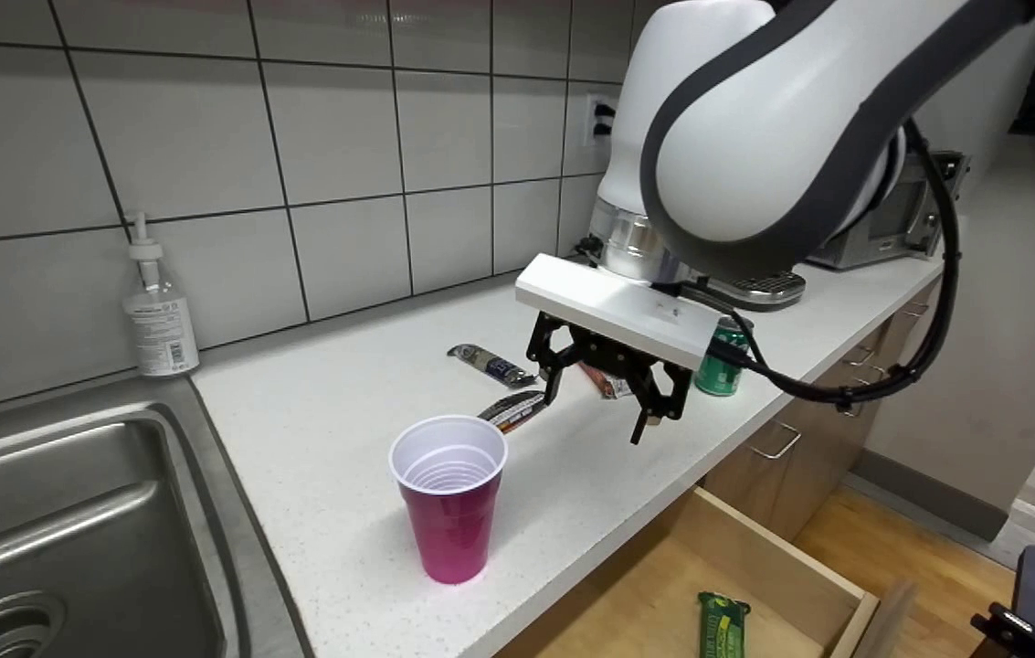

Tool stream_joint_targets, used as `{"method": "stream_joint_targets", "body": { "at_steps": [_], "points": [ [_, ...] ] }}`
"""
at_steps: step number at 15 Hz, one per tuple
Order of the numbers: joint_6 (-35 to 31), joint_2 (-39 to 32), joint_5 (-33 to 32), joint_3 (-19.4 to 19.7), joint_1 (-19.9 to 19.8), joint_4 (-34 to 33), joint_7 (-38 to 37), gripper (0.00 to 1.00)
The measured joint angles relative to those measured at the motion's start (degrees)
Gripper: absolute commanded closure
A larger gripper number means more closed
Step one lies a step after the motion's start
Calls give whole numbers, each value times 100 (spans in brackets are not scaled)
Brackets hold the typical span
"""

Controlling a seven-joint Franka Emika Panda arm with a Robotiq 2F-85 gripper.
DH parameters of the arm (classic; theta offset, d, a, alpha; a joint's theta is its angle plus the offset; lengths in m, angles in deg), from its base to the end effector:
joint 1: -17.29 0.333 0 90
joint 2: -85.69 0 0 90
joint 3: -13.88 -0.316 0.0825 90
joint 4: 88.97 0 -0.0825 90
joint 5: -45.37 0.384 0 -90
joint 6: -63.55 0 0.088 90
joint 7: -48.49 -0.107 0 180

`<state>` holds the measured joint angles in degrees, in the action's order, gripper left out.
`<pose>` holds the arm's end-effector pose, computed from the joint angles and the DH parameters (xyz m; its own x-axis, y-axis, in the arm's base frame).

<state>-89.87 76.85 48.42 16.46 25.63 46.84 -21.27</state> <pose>0.5203 0.0507 0.2748 0.3955 -0.9180 0.0303 -0.9060 -0.3953 -0.1511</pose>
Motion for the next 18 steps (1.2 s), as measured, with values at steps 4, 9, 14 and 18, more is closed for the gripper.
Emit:
{"method": "stream_joint_targets", "body": {
  "at_steps": [4,9,14,18],
  "points": [
    [98,-412,-11,2,4,-507,-224,0],
    [260,-963,-26,40,40,-1174,-577,0],
    [488,-1404,-25,90,61,-1779,-820,0],
    [730,-1715,-22,131,61,-2202,-939,0]
  ]
}}
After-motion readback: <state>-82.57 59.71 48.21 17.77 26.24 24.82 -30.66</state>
